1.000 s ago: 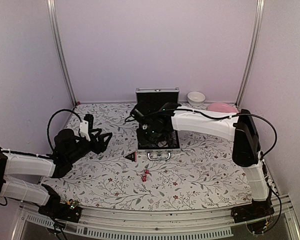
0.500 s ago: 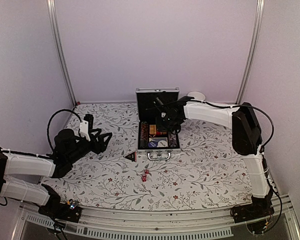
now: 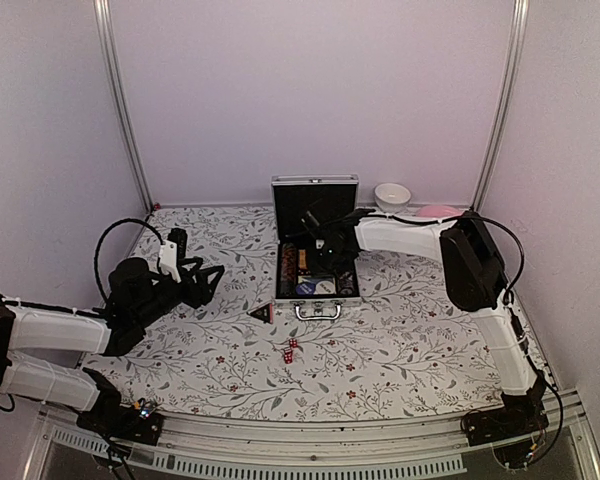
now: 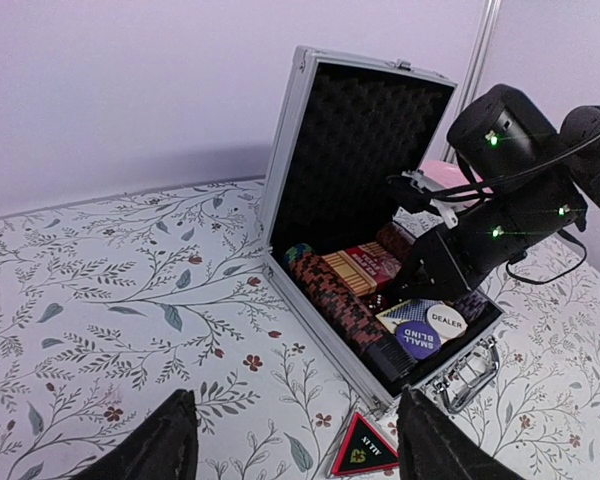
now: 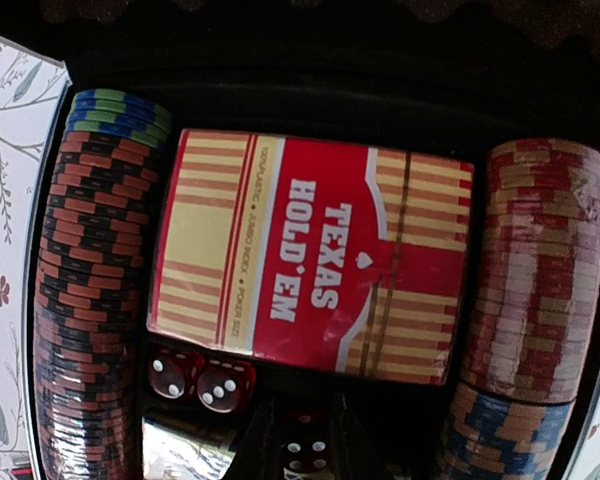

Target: Pack up texas hold em set

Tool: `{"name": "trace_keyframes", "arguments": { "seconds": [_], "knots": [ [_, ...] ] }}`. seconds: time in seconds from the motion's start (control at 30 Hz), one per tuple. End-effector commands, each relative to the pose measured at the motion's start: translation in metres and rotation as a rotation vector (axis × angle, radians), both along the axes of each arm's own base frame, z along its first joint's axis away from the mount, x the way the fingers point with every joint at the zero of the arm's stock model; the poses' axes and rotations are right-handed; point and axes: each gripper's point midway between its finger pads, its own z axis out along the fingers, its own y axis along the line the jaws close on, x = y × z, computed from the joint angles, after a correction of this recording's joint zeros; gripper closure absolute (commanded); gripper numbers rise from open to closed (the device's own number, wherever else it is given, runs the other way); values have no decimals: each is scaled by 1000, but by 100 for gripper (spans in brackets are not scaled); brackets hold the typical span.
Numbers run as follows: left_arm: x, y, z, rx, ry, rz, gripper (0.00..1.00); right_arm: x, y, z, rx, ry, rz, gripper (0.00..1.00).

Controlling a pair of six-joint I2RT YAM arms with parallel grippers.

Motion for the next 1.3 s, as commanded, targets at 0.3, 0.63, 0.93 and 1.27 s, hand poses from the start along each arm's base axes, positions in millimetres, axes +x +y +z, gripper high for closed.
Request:
{"name": "trace_keyframes", "arguments": {
  "seconds": [0.3,0.63,0.93,1.27],
  "knots": [
    [5,3,-2,8,7,15,32,19,4,-10,19,-15,-6,89],
    [5,3,-2,10,9,16,32,20,13,-11,55,-8,5,89],
    [5,3,-2,10,9,16,32,21,13,-7,60,-15,-5,84],
    [5,3,-3,10,10,14,32,23,11,2,56,-38,-14,76]
  ]
}}
